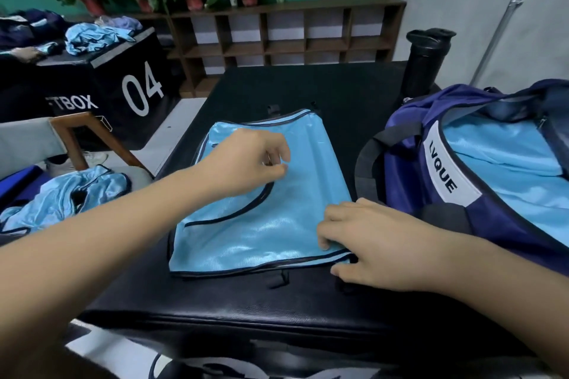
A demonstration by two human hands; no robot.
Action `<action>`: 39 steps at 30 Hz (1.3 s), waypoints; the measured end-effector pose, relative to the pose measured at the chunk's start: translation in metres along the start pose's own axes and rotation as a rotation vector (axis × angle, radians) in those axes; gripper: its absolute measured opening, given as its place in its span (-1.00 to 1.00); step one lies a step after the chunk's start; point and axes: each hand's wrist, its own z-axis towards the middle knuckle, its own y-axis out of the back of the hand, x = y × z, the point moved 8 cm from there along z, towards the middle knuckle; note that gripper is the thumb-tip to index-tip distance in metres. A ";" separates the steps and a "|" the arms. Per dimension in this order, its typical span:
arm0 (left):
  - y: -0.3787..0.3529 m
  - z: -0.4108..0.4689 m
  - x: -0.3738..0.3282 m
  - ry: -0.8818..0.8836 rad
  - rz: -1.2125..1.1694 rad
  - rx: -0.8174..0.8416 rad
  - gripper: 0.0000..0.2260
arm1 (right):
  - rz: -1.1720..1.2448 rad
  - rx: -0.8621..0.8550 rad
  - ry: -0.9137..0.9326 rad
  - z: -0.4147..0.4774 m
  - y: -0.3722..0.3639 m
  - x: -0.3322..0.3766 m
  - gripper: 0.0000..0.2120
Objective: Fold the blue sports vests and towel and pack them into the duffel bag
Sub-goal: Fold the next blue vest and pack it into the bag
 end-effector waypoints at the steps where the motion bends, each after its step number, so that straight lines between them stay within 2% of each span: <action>1: -0.001 -0.016 -0.012 -0.029 -0.007 0.045 -0.92 | -0.008 0.011 -0.003 0.001 -0.001 0.002 -0.78; 5: -0.016 -0.071 -0.035 -0.114 0.046 0.258 -0.86 | -0.026 0.059 -0.052 0.003 -0.002 0.004 -0.82; 11: -0.024 -0.124 0.000 -0.056 0.191 0.492 -0.73 | -0.057 0.113 -0.088 0.010 -0.005 0.005 -0.84; 16: -0.031 -0.133 0.021 -0.030 0.371 0.511 -0.68 | -0.116 0.135 -0.073 0.017 -0.010 0.008 -0.84; 21: -0.036 -0.136 0.023 -0.095 0.420 0.449 -0.79 | -0.179 0.123 -0.049 0.024 -0.016 0.006 -0.92; 23: -0.033 -0.134 0.024 -0.100 0.377 0.442 -0.81 | -0.131 0.101 -0.045 0.025 -0.014 0.005 -0.92; 27: -0.012 -0.127 0.028 -0.070 0.187 0.376 -0.85 | 0.118 0.006 -0.103 0.024 0.003 -0.005 -0.84; 32: 0.008 -0.119 0.037 0.020 0.025 0.337 -0.90 | 0.227 -0.107 -0.195 0.022 0.016 -0.019 -0.81; 34: 0.008 -0.120 0.037 0.073 -0.091 0.408 -0.94 | 0.340 -0.076 -0.194 0.021 0.019 -0.020 -0.83; 39: 0.012 -0.122 0.028 0.141 -0.376 0.497 -0.89 | 0.830 0.066 -0.269 0.017 0.019 -0.026 -0.91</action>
